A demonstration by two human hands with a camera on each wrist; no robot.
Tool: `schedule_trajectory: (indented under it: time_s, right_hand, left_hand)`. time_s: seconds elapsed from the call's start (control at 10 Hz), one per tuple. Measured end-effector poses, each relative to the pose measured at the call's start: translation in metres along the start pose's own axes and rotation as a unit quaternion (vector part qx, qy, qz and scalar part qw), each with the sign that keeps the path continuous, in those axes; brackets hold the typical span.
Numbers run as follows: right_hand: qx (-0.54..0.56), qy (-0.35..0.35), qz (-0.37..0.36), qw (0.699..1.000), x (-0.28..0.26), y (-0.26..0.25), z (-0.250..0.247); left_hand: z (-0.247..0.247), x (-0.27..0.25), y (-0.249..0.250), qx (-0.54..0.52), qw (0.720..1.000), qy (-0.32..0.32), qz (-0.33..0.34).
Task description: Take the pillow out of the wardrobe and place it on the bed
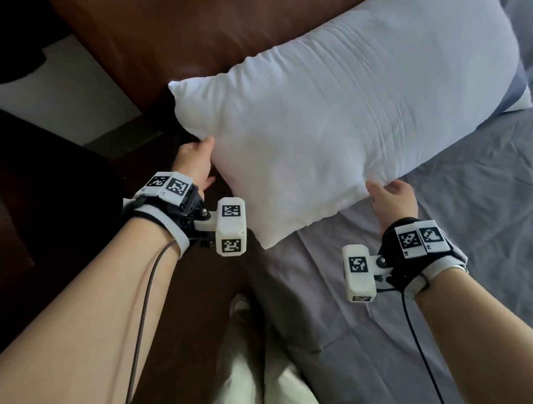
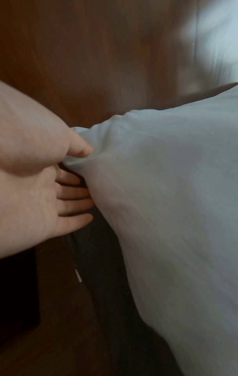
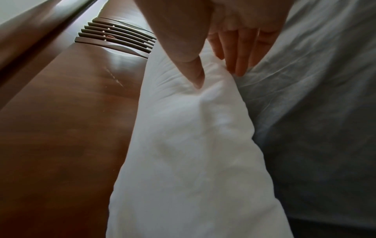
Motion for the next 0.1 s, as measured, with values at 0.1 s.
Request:
schedule_trajectory:
  time_s: [0.1]
  right_hand:
    - [-0.020, 0.013, 0.000, 1.000, -0.0150, -0.0072, -0.0089]
  left_hand:
    - [-0.0149, -0.0230, -0.0022, 0.002, 1.000, 0.028, 0.007]
Point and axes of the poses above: each hand's wrist, its own x-axis towards the middle knuckle, its own z-axis out of the palm, y = z × x, the point moved 7 cm from there along x, towards the middle knuckle, and after that the axes turned 2 degrees about -x, right-handed, at the moved point
